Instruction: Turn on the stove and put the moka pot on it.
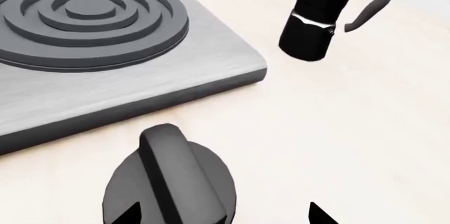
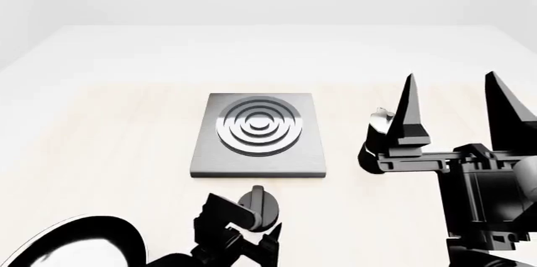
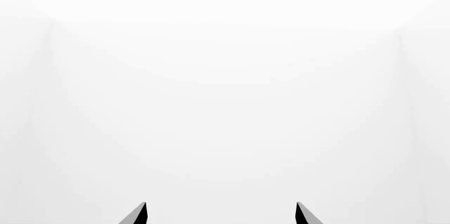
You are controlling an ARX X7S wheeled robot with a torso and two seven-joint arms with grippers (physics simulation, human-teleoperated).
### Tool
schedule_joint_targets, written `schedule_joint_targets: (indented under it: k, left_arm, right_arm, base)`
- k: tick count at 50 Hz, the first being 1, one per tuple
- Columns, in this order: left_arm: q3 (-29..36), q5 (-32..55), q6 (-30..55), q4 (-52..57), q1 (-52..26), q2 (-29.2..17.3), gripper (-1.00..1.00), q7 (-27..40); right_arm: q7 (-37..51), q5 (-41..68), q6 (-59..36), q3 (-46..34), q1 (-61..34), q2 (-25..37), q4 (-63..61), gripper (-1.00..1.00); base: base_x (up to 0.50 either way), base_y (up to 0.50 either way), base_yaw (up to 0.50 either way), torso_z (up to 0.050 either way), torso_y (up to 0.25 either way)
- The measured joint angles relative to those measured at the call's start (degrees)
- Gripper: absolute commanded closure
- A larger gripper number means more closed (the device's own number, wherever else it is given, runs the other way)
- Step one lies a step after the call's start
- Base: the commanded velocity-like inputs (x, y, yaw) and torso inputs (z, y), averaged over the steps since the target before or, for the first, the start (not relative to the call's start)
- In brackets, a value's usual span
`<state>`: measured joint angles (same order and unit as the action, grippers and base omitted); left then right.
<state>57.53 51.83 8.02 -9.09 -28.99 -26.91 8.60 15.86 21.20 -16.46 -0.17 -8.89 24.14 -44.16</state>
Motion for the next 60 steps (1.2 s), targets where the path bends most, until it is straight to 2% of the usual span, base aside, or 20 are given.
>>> schedule_joint_targets:
  k: [27,60]
  left_arm:
    - [0.5,-0.4,-0.7,-3.4,-0.2,2.2,-1.0,-2.3]
    - [2.1,-1.2,0.5,-2.3,-0.8,3.4,-1.0,-2.6]
  right_arm:
    - [0.4,0.2,0.1,-0.3,-0.2,0.4,0.0,-1.0]
    - [0.7,0.3,0.8,-0.8,0.4,0.9,0.3,-1.0]
  base:
    - [0.0,0.0,0.0,0.0,0.0]
    - [0.0,0.0,0.0,0.0,0.0]
